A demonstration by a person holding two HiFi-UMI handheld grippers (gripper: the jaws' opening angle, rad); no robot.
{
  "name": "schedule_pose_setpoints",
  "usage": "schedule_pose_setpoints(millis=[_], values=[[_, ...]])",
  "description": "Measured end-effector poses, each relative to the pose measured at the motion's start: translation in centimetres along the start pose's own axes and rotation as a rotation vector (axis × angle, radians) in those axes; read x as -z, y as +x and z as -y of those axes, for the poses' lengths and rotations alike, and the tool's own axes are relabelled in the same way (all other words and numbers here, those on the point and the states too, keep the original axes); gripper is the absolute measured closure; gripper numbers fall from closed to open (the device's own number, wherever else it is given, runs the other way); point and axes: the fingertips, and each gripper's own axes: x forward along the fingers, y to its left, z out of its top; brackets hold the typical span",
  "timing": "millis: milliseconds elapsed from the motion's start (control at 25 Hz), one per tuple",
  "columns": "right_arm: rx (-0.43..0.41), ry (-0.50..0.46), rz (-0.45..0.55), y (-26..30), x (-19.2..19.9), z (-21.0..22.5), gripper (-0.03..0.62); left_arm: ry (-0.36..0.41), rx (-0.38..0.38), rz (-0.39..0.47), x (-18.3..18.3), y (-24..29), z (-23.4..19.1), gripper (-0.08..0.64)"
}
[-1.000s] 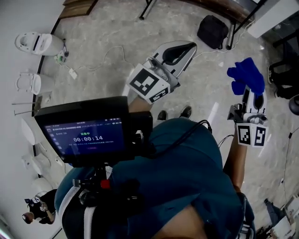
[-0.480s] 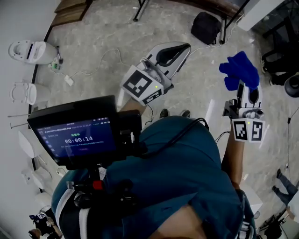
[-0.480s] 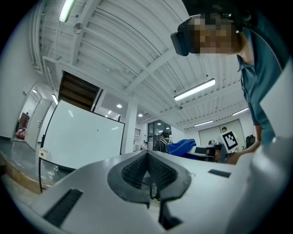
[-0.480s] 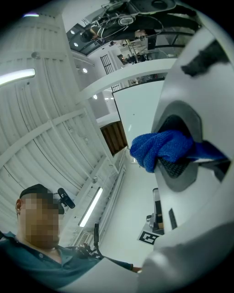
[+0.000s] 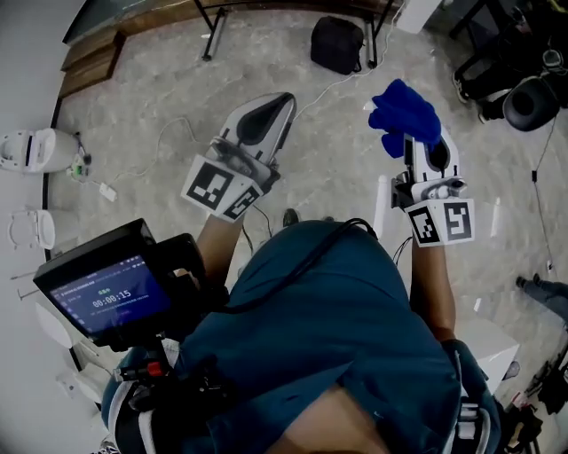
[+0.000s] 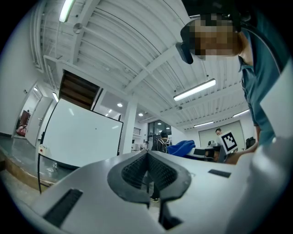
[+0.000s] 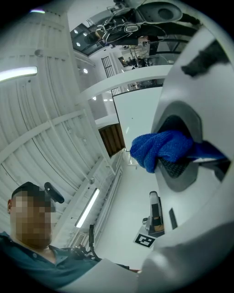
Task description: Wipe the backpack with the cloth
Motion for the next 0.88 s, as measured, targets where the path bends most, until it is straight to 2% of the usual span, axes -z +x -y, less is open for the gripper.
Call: schedule_pose_setpoints(millis=[120, 720, 880], values=[[0.003, -0.022, -0.015, 0.2, -0.2, -0.2, 0.541, -0.005, 0.005, -0.006, 0.2, 0.0, 0.4, 0.558], [0.007, -0.004, -0.025, 0.7, 1.0, 0.3, 0.546, 0.003, -0.009, -0.013, 0.5, -0.3, -0.2, 0.558], [0.068, -0.029, -0.049, -1.5, 0.2, 1.4, 0.548, -0.031, 0.044, 0.0, 1.0, 0.9, 1.3, 0.558]])
